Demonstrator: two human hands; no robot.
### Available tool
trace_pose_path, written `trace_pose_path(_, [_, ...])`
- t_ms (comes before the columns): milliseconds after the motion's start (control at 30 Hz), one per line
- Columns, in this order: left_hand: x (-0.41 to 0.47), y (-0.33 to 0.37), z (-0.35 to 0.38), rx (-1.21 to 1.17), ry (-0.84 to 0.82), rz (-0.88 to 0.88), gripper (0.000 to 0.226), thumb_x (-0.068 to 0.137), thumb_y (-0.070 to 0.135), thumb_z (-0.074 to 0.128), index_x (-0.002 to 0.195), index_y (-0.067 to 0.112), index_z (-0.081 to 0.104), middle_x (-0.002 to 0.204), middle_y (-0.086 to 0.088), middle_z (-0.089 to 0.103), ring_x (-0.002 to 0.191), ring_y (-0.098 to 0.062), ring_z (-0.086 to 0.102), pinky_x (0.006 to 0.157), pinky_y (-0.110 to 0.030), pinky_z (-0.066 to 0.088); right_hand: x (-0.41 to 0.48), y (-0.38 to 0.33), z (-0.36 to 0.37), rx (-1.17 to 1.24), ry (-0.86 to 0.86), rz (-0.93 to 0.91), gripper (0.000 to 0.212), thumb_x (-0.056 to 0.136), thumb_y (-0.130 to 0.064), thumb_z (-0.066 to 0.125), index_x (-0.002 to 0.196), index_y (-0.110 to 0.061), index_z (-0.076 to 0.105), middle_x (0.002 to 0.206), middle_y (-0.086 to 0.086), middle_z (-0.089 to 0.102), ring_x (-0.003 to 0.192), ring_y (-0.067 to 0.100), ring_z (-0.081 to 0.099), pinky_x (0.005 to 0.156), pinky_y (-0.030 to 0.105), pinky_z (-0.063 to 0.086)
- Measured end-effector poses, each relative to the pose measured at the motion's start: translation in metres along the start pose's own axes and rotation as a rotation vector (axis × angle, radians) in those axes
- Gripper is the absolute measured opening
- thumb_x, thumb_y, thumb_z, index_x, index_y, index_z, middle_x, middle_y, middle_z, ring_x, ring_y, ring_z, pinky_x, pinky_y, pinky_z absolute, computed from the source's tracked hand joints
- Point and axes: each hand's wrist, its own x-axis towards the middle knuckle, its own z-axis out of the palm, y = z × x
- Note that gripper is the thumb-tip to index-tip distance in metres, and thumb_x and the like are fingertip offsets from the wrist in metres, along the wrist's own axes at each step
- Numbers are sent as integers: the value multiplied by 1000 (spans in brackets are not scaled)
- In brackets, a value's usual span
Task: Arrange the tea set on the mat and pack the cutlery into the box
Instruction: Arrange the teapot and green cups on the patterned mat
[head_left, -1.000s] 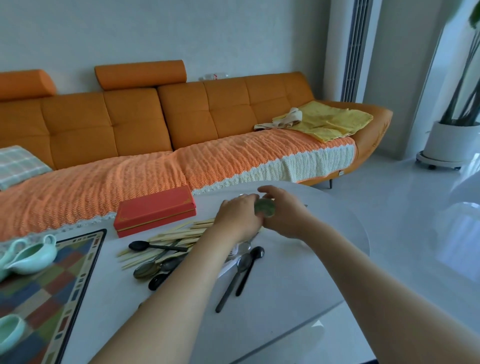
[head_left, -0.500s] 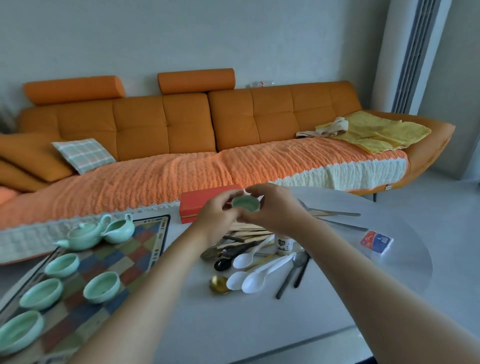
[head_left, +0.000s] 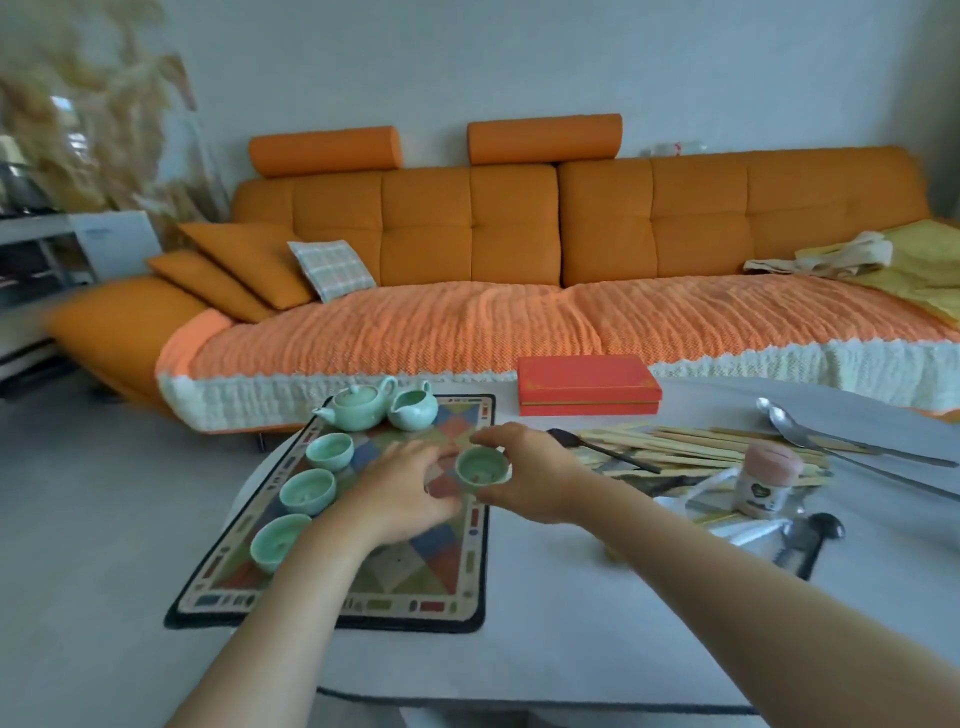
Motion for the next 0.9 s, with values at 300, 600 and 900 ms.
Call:
trace_pose_path(300, [10,-54,-18,179,-125,-118,68,79,45,69,140,41,41,133,4,44,120,-23,49,98,-40,44,22,-6,38,23,-35,69,66,77,-57,72,133,-28,54,127,-7,59,113,14,56,91,24,45])
trace_pose_path(600, [51,-89,-12,304,171,-92,27,78,53,56,85,28,49,84,7,61,89,-27,61,76,-38,39,42,-11,51,-1,-101,57,69,77,-47,73,138,-28,47,125,-10,56,109,10,56,90,26,48])
trace_pose_path(900, [49,-90,-33,157,199,-85,62,85,50,63,141,32,44,133,4,55,127,-25,40,103,-41,35,52,-32,71,79,-140,7,61,67,-48,80,117,-34,48,104,-19,54,83,3,56,68,23,46])
